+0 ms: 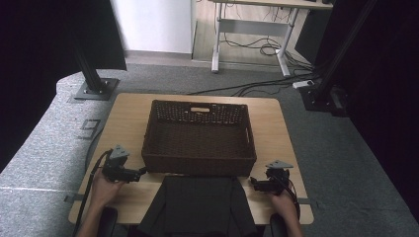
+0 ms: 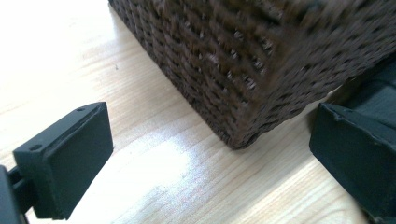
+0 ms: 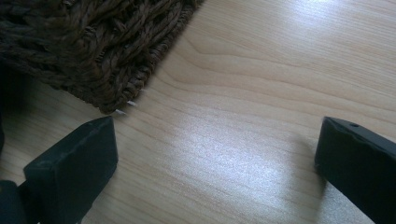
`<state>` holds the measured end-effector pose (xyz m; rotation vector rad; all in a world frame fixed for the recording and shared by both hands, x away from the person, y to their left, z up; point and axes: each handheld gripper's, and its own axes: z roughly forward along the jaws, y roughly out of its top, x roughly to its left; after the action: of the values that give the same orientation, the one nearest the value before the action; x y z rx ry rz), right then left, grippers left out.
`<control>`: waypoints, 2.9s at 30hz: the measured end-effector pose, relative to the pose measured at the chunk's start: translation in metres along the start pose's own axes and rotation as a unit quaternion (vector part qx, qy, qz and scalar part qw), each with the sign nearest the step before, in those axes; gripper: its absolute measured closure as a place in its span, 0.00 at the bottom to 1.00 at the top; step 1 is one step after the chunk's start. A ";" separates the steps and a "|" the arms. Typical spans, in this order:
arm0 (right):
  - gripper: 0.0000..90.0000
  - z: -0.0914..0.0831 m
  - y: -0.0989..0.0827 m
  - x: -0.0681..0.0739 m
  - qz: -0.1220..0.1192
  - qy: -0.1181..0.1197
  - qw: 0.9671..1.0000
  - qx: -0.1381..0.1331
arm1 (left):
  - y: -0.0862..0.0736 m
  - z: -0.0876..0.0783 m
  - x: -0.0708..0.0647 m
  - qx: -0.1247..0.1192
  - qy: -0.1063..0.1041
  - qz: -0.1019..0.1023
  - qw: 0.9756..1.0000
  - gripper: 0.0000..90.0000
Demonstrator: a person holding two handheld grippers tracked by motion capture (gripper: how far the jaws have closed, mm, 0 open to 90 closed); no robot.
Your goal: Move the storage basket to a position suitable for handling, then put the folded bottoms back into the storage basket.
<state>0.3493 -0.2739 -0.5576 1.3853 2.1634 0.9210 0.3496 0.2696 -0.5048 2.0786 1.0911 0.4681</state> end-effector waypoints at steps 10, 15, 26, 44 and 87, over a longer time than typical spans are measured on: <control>0.00 0.000 0.000 0.000 0.000 0.000 1.000 0.000 | -0.021 0.023 0.001 0.034 0.009 0.004 0.999 0.00; 0.00 0.000 0.000 0.000 0.000 0.001 1.000 0.000 | -0.025 0.033 -0.002 0.063 0.021 0.023 0.998 0.00; 0.00 0.000 0.000 0.001 -0.003 0.003 1.000 0.000 | -0.026 0.036 -0.003 0.061 0.001 0.005 0.998 0.00; 0.00 -0.005 -0.002 0.004 -0.013 0.014 1.000 0.014 | -0.022 0.033 -0.016 0.089 0.009 -0.006 0.996 0.03; 0.00 -0.024 -0.002 0.107 0.013 0.132 0.990 0.051 | -0.027 0.019 -0.117 0.071 -0.095 0.010 0.993 0.00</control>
<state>0.2869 -0.1850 -0.5414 1.4100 2.4228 1.0707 0.2796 0.1757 -0.5357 2.2075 1.0173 0.2021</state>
